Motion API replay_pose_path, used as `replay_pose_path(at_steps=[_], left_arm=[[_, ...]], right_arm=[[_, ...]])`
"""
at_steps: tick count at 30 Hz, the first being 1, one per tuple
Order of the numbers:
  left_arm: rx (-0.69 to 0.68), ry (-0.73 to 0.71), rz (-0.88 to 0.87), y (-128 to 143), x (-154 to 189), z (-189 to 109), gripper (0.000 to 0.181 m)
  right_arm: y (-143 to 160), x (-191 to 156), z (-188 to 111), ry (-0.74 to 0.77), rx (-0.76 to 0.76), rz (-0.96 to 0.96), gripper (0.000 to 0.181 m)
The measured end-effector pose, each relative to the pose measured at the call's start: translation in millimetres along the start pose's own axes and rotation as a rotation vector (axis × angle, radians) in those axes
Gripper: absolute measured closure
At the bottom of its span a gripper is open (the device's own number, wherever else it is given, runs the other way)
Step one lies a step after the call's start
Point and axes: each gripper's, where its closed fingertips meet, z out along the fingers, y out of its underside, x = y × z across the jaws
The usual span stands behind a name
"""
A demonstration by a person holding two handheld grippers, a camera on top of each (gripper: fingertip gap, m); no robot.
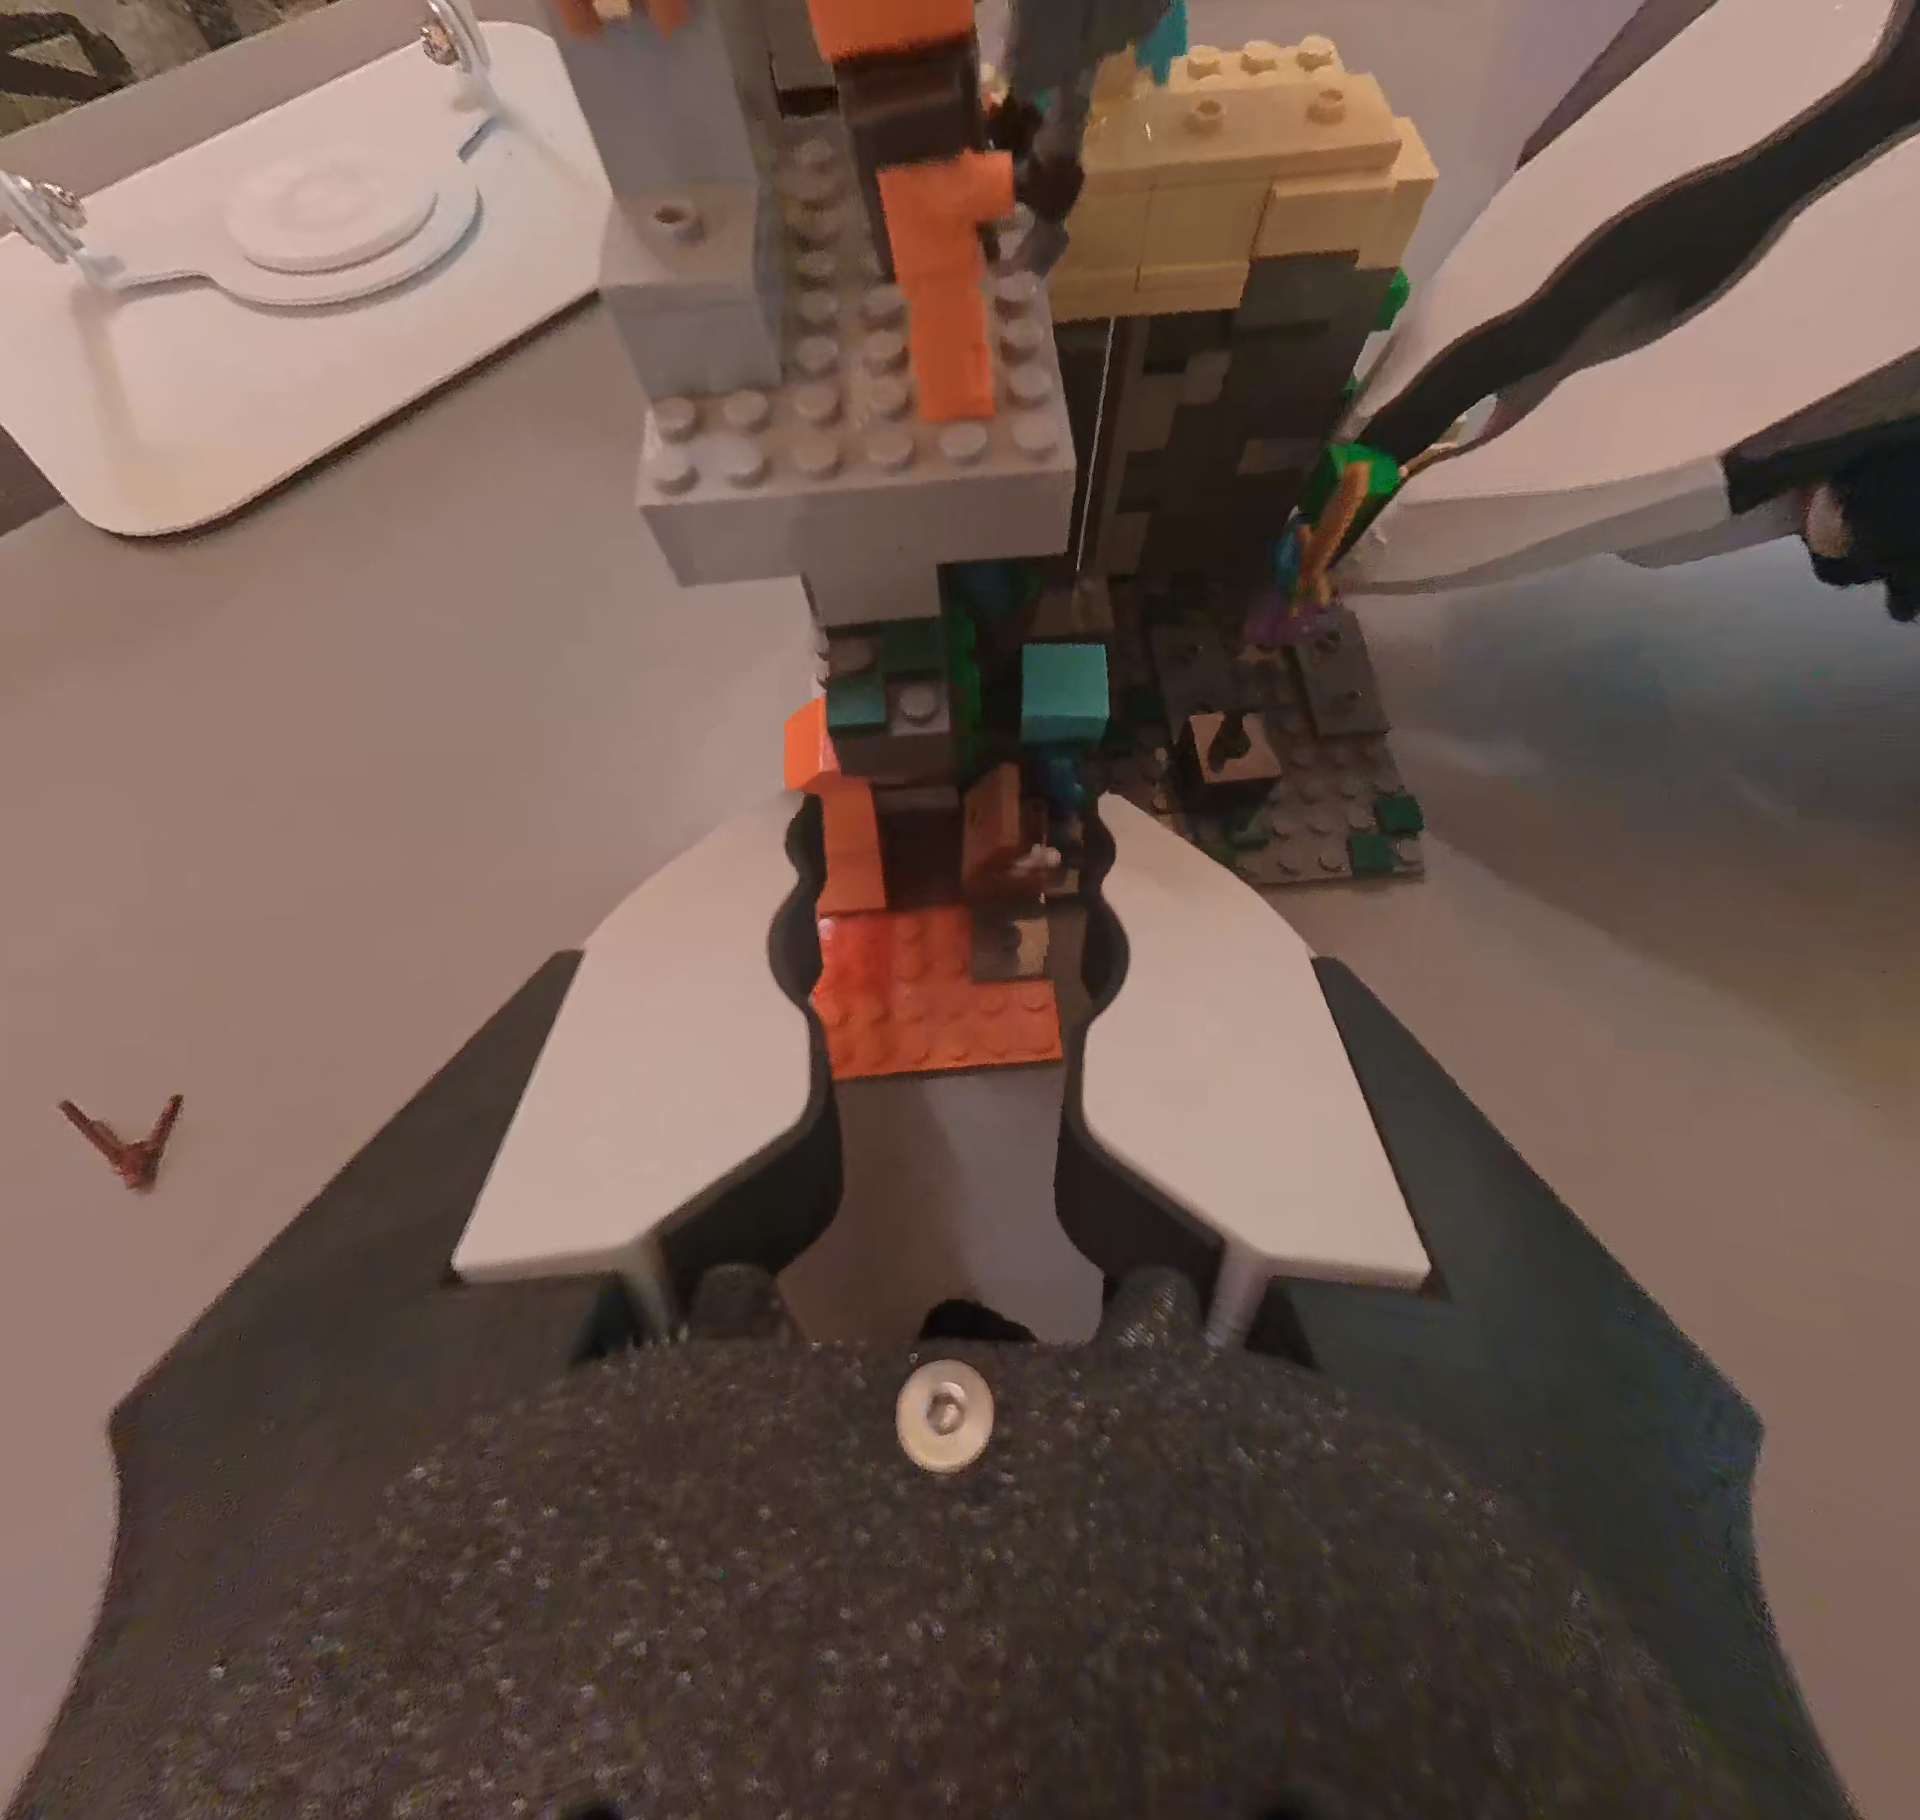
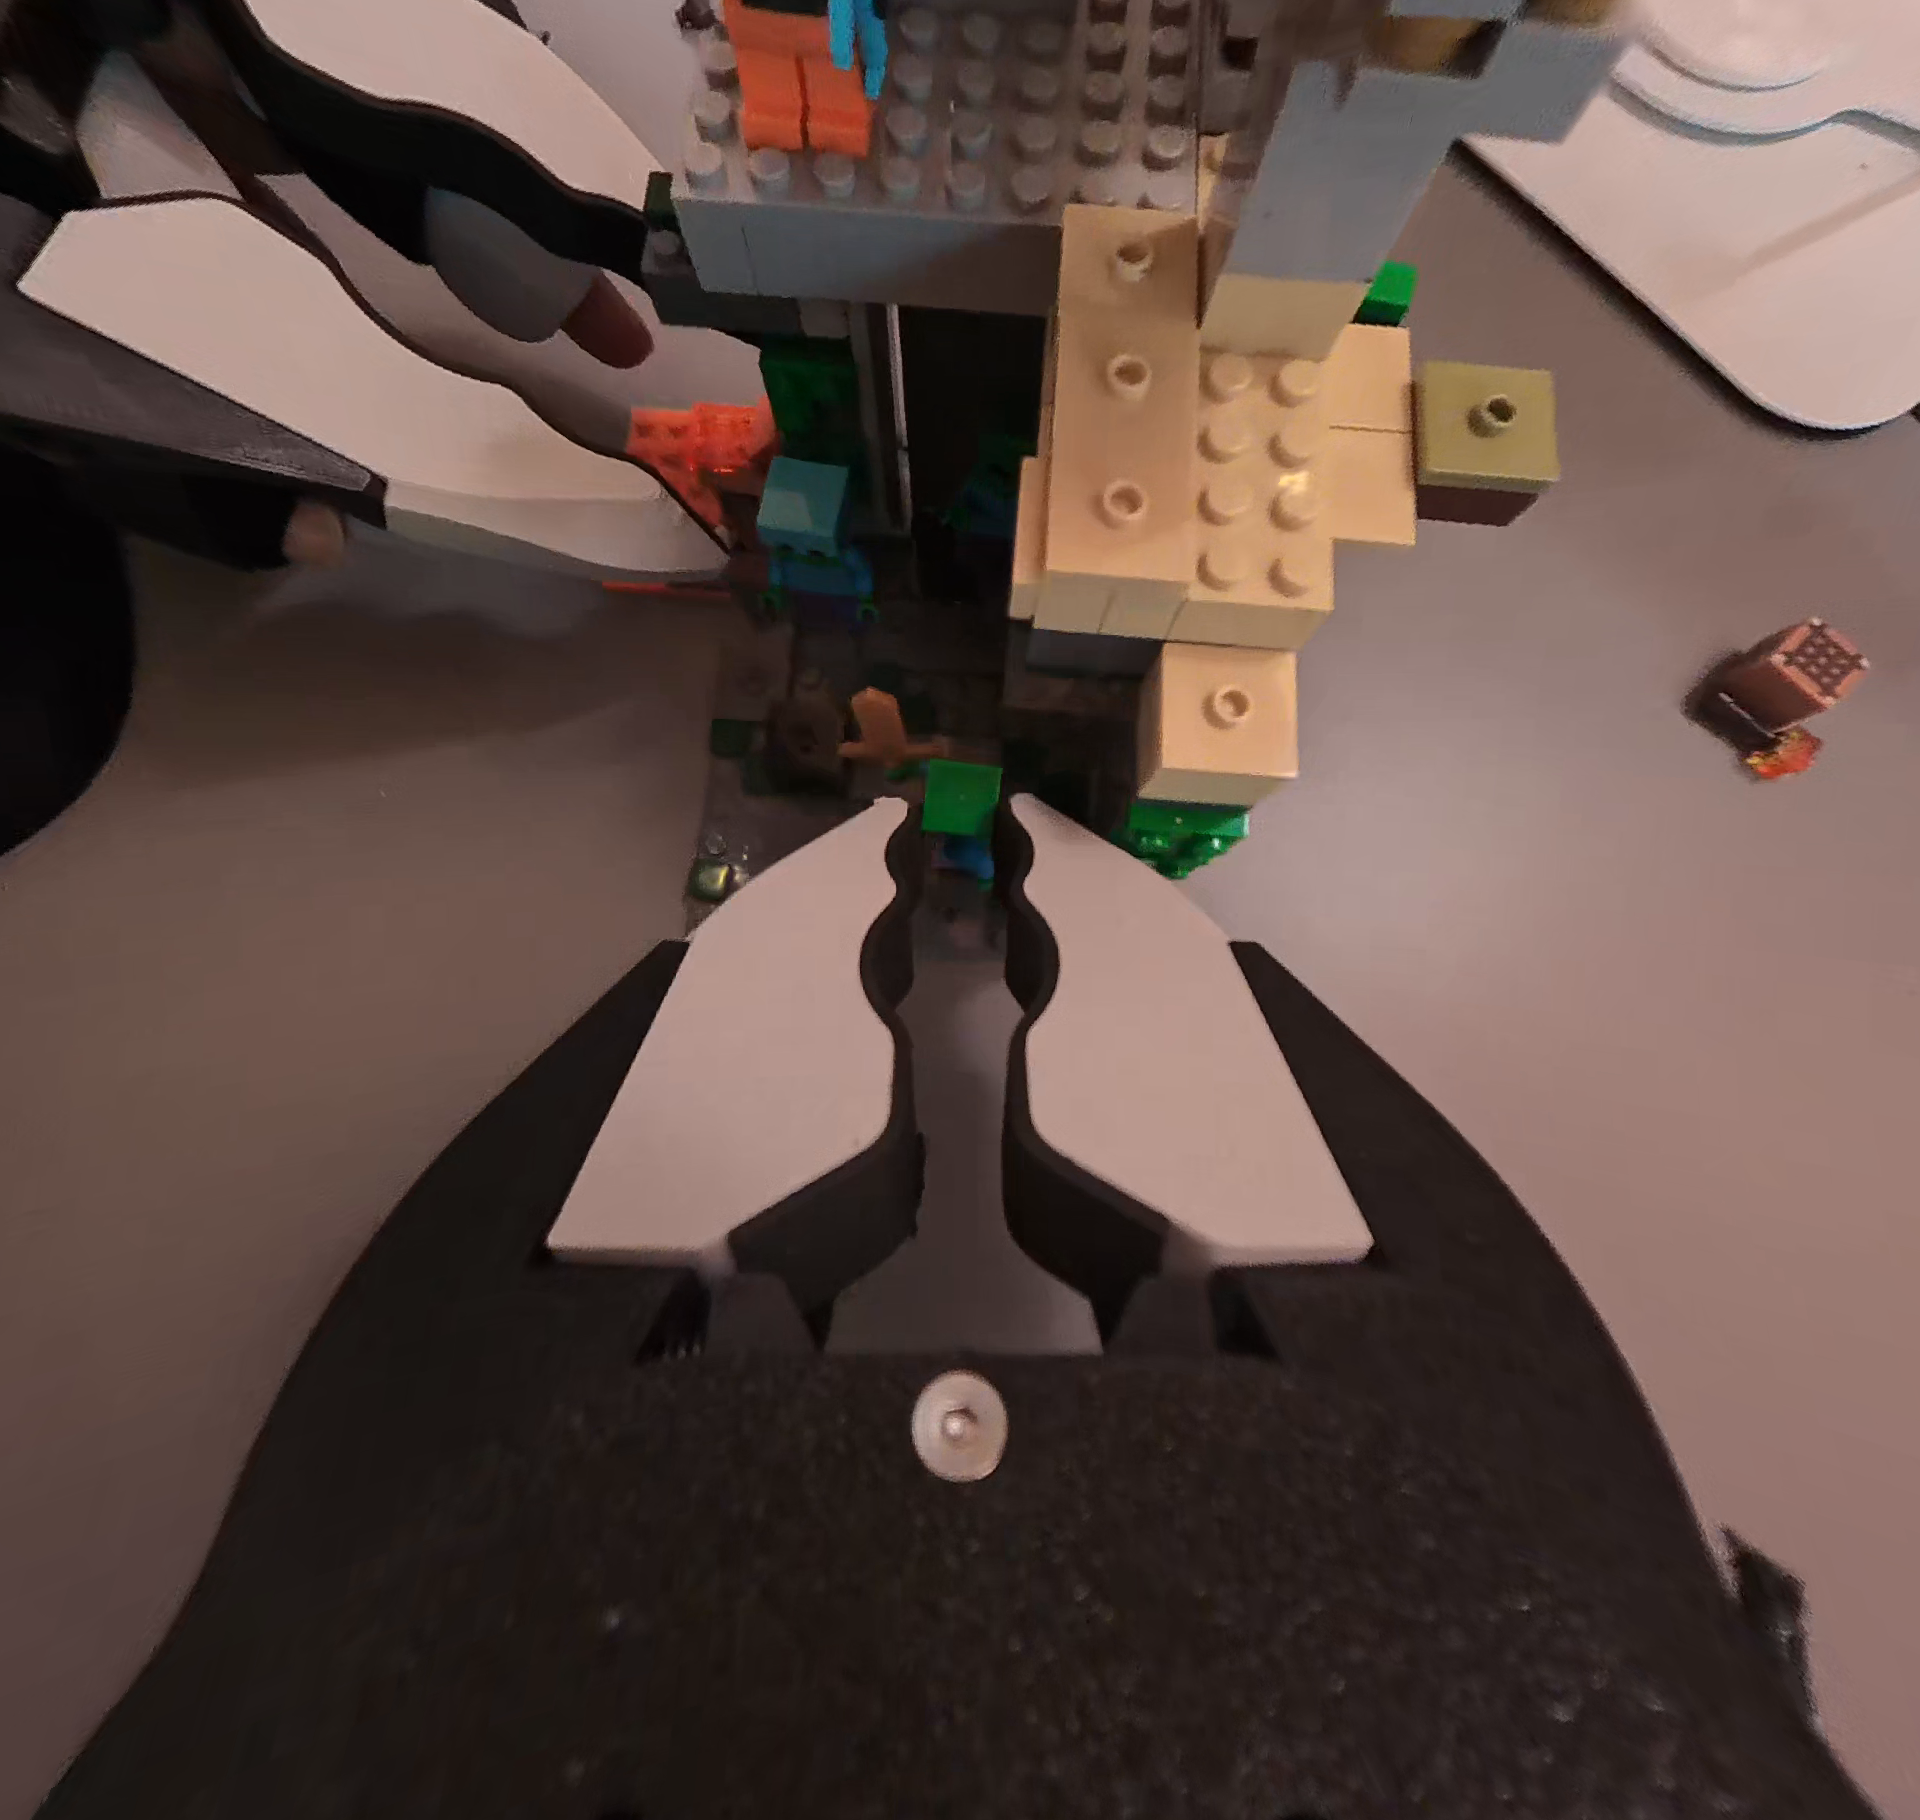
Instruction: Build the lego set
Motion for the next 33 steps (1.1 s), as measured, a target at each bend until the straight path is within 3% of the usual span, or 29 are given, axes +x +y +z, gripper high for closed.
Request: replay_pose_path(at_steps=[21,33], left_arm=[[0.003,0.017,0.05,7.3,2.6,-0.5,0.141],[-0.002,0.026,0.067,9.1,4.4,0.4,0.142]], right_arm=[[6.4,9.2,4.5,0.048,-0.192,-0.048,0.169],[5.8,9.5,6.1,-0.028,-0.169,-0.068,0.169]])
